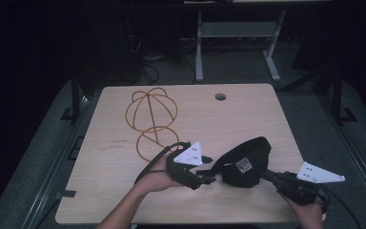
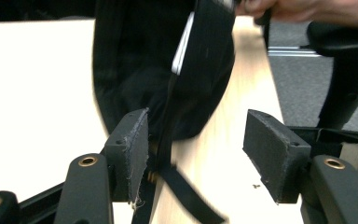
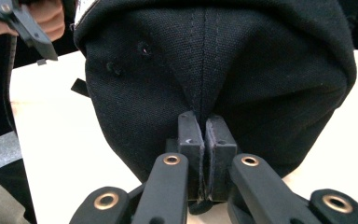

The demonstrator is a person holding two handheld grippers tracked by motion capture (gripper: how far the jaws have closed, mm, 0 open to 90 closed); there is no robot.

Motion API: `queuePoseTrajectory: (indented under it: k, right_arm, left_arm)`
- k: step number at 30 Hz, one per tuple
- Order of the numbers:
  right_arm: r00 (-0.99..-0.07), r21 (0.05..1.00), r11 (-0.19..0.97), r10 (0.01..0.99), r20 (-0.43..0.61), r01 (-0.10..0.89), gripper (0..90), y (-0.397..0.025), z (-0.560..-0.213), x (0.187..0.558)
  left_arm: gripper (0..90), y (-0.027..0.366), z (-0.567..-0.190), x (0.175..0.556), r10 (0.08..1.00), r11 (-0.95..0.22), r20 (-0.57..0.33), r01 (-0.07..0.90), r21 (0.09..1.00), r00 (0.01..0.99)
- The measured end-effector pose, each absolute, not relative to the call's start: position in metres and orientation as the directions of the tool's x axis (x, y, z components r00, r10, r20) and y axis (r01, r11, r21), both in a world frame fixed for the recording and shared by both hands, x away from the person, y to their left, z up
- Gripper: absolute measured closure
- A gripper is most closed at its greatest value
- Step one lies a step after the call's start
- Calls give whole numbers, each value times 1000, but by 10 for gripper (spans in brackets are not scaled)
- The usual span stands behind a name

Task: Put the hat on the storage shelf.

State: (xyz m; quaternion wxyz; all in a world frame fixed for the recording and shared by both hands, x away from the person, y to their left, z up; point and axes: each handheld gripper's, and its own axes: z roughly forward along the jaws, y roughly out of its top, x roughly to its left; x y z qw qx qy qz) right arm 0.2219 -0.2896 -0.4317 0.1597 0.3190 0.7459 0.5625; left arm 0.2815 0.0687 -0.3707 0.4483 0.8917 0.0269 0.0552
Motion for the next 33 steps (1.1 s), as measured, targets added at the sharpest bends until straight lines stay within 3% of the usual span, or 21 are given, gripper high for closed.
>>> queuePoseTrajectory:
  k: [33]
  right_arm:
    - [-765,919,259,640,67,297,874,-285,-367,255]
  left_arm:
    - [346,142,-425,275,287,-573,26,149,806,958]
